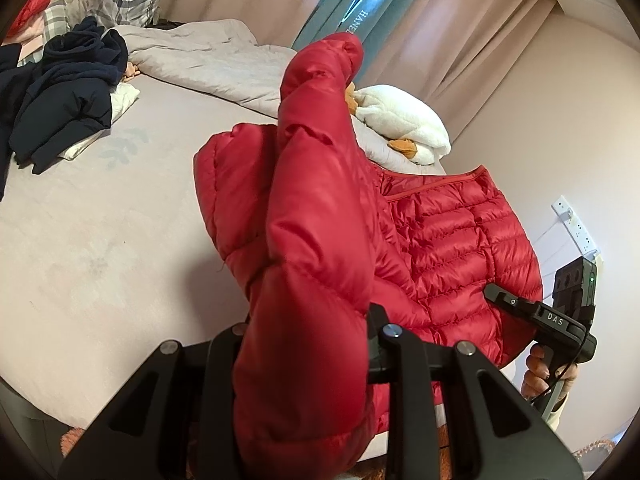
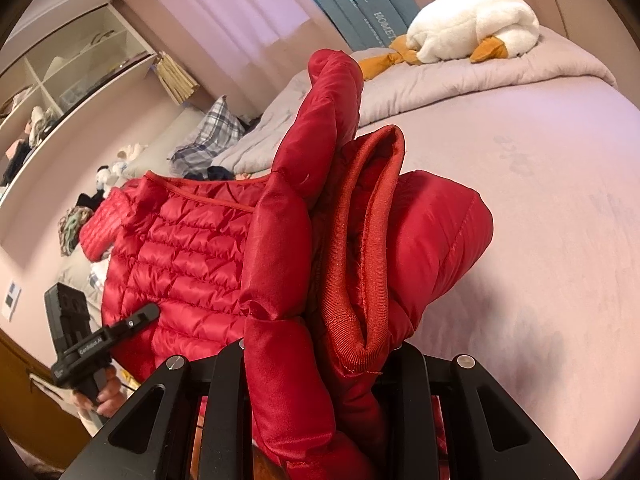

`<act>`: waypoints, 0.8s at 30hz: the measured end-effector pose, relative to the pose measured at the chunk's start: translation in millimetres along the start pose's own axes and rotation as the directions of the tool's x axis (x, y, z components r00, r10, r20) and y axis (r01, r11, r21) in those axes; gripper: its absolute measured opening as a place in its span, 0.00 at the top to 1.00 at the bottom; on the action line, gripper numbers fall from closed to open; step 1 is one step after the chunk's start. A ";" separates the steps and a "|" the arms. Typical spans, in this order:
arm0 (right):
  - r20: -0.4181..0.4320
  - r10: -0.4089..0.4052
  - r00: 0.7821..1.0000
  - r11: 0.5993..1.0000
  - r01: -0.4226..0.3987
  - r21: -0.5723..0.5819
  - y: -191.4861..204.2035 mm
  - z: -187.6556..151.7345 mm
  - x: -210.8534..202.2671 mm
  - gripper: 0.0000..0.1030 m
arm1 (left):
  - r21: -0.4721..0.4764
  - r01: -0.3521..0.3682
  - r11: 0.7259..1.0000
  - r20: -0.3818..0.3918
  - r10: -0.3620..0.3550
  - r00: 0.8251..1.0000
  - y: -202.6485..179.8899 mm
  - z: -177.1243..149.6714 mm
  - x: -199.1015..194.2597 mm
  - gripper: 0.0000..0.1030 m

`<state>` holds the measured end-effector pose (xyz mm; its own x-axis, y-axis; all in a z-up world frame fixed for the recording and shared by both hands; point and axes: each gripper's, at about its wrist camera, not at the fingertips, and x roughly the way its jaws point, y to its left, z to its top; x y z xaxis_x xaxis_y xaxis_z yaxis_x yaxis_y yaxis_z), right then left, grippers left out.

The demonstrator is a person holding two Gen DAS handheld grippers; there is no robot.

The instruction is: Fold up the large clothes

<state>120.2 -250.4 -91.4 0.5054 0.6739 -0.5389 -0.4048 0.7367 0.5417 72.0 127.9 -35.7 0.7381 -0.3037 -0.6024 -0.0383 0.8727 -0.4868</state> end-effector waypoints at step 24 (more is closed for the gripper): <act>-0.021 -0.106 0.994 0.992 0.108 0.062 -0.8 20.5 40.4 0.74 | -0.018 -0.024 1.000 -0.066 0.023 0.998 9.9 10.9 74.1 0.73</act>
<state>156.6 -225.0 -100.4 0.5296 0.5927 -0.6068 -0.2998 0.8000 0.5197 133.6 118.3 -78.3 0.6907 -0.3083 -0.6541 -0.0683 0.8727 -0.4834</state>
